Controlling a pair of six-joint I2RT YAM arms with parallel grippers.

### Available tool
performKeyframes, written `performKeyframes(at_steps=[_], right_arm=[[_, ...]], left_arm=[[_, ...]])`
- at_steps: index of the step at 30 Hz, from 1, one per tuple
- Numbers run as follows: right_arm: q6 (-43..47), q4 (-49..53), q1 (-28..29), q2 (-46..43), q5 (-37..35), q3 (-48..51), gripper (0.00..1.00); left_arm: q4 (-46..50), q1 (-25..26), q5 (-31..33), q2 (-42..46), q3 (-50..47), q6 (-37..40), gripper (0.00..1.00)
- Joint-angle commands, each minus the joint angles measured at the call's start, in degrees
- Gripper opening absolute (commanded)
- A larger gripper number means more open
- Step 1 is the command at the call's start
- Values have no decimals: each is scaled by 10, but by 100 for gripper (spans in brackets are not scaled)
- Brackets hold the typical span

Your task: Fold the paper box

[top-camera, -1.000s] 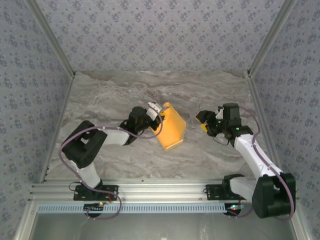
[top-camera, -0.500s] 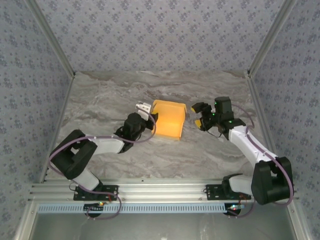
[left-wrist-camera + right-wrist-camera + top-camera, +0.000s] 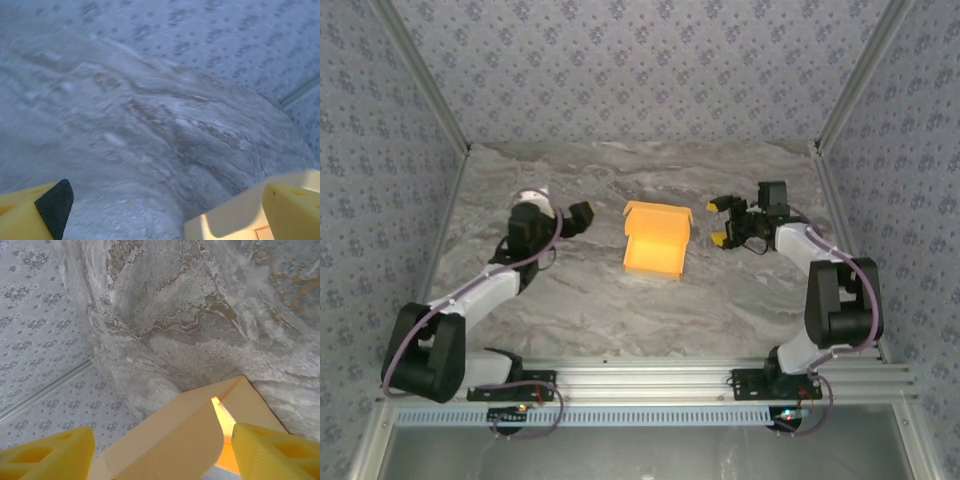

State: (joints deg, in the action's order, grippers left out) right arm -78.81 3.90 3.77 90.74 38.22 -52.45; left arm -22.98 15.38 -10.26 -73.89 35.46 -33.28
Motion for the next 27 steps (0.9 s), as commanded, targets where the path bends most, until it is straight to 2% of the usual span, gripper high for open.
performKeyframes(at_steps=[1,6,8,10,15,18,21,27], right_arm=[[-64,-57,5,45,65,-13,75],[-104,-96,26,67,77,-17,74],[-110,-101,29,68,76,-17,74],[-111,-104,31,69,77,-17,73],[-122,-116,39,78,85,-15,72],[-131,-130,49,78,87,-16,71],[-132,-130,62,74,80,-16,70],[-134,-132,81,80,81,-32,67]], left_arm=[[87,-49,-162,-33,49,-118,99],[138,-60,-329,-169,169,-247,99],[80,-47,-377,-210,189,-318,99],[40,-37,-380,-226,196,-369,99],[21,-11,-381,-264,231,-433,99],[-23,7,-380,-277,223,-524,99],[-107,22,-378,-289,206,-618,99],[-150,50,-367,-309,188,-671,97]])
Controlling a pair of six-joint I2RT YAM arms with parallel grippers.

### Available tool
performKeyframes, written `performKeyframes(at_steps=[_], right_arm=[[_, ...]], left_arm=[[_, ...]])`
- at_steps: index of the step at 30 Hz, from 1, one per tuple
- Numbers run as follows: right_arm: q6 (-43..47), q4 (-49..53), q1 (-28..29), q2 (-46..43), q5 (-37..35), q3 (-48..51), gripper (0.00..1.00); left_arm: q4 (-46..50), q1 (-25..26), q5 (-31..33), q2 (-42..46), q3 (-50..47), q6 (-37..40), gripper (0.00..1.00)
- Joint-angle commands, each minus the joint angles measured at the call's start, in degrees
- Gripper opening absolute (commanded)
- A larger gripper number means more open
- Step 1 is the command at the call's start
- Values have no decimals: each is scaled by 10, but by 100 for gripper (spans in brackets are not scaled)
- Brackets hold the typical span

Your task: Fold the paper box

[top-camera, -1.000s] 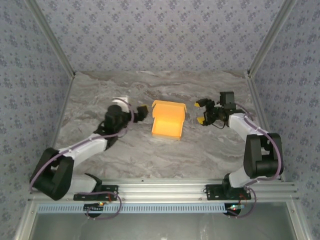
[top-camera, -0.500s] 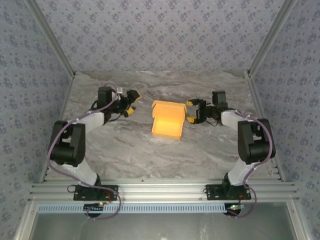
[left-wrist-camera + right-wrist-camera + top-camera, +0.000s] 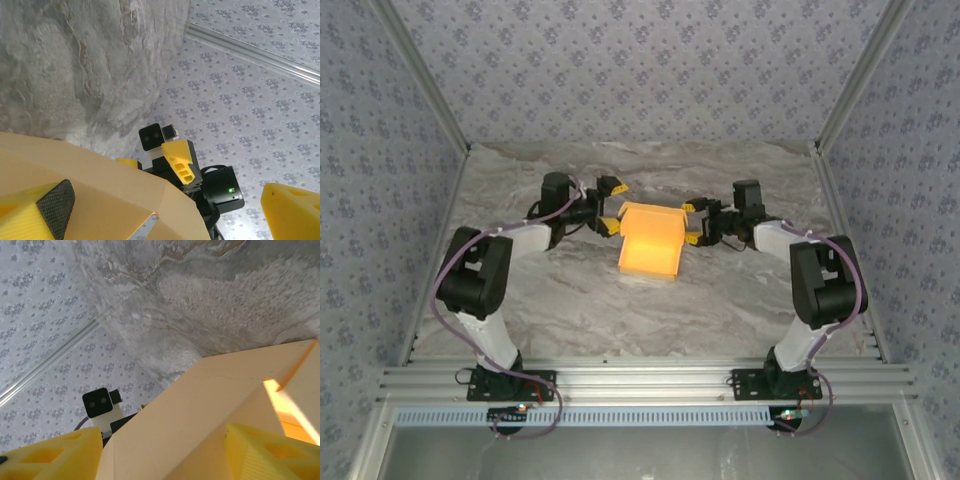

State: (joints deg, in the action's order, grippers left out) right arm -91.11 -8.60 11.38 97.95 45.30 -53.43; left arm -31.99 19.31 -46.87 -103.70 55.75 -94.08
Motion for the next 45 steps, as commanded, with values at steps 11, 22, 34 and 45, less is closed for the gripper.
performKeyframes(at_steps=[11,22,34,45], right_arm=[[43,45,23,13,6,-52,60],[388,377,6,6,-27,-163,58],[543,447,-110,-66,47,-202,67],[566,466,-147,78,88,-287,73]], left_arm=[[-65,47,-3,-18,-17,-62,96],[29,25,9,-20,-30,84,96],[160,1,2,50,11,147,98],[92,69,22,-4,60,52,99]])
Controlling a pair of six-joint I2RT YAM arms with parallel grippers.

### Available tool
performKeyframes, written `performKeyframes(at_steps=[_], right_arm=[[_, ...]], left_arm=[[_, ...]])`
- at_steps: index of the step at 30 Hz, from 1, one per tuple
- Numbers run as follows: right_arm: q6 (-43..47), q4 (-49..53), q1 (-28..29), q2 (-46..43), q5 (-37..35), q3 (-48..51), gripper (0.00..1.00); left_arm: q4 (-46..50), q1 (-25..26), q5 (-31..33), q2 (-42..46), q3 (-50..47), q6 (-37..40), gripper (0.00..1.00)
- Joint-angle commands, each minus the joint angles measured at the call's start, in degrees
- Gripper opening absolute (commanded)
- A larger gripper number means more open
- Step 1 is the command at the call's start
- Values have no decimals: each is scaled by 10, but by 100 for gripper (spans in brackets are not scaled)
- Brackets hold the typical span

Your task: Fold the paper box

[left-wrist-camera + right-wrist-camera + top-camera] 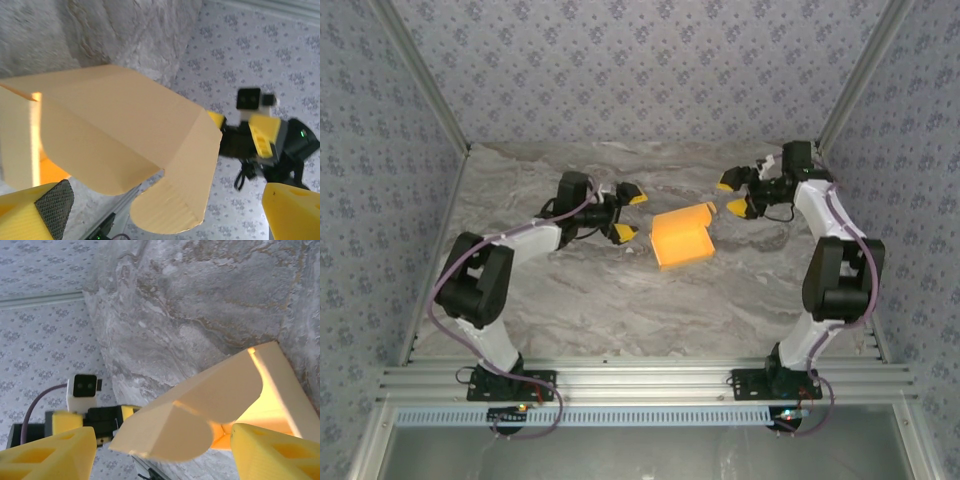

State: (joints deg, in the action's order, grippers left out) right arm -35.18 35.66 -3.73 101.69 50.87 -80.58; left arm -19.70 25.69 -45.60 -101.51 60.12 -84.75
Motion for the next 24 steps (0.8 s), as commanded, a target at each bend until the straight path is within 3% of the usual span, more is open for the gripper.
performKeyframes(at_steps=[1,15,20,24], right_arm=[[0,17,10,46,37,-16,73],[-4,31,64,75,73,-12,63],[8,43,69,76,61,-2,57],[39,77,60,75,39,0,52]], left_arm=[[-43,9,11,-34,20,-51,99],[-155,44,13,-98,42,-142,98],[-143,43,11,-104,50,-122,97],[-83,45,9,-103,66,-59,95]])
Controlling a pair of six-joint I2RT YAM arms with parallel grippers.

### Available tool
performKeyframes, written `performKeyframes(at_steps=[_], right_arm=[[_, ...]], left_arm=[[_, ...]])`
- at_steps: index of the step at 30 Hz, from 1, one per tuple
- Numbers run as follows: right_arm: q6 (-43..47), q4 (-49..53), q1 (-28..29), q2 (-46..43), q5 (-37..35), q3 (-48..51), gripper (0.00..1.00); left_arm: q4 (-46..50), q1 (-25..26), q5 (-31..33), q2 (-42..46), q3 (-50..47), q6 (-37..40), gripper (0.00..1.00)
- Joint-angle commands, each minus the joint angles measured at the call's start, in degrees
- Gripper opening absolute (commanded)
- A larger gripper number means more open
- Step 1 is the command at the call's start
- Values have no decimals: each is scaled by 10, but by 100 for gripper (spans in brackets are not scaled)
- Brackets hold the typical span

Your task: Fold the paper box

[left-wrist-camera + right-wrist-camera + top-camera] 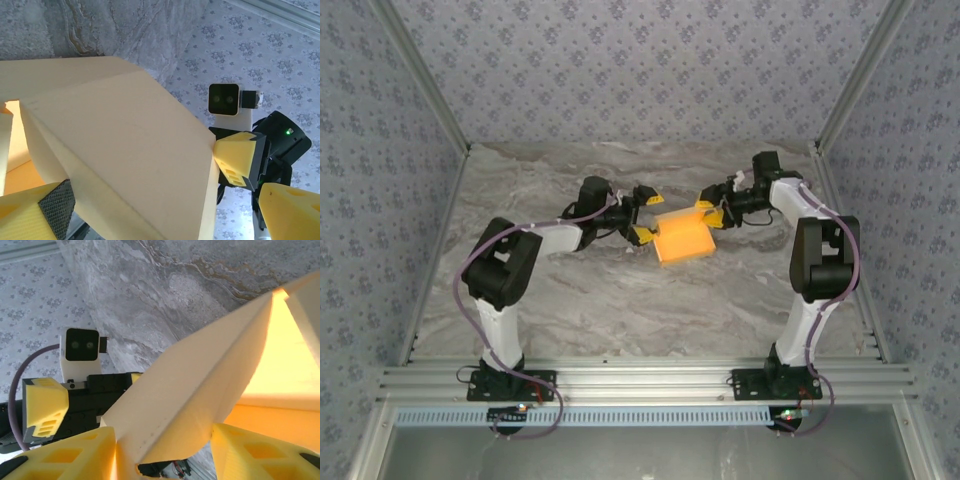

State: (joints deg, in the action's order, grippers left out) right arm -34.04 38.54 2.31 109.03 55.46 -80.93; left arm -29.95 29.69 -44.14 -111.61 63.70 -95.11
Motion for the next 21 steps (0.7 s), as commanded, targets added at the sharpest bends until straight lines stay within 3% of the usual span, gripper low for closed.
performKeyframes(at_steps=[1,9,16,21], right_arm=[[34,53,-3,0,-10,6,52],[55,55,-5,-2,-25,54,50],[66,60,-3,-8,-67,78,49],[71,75,2,-25,-92,81,50]], left_arm=[[36,5,-6,0,32,61,95],[190,6,19,37,38,206,93],[138,12,31,37,-1,183,91],[172,7,34,49,-4,216,91]])
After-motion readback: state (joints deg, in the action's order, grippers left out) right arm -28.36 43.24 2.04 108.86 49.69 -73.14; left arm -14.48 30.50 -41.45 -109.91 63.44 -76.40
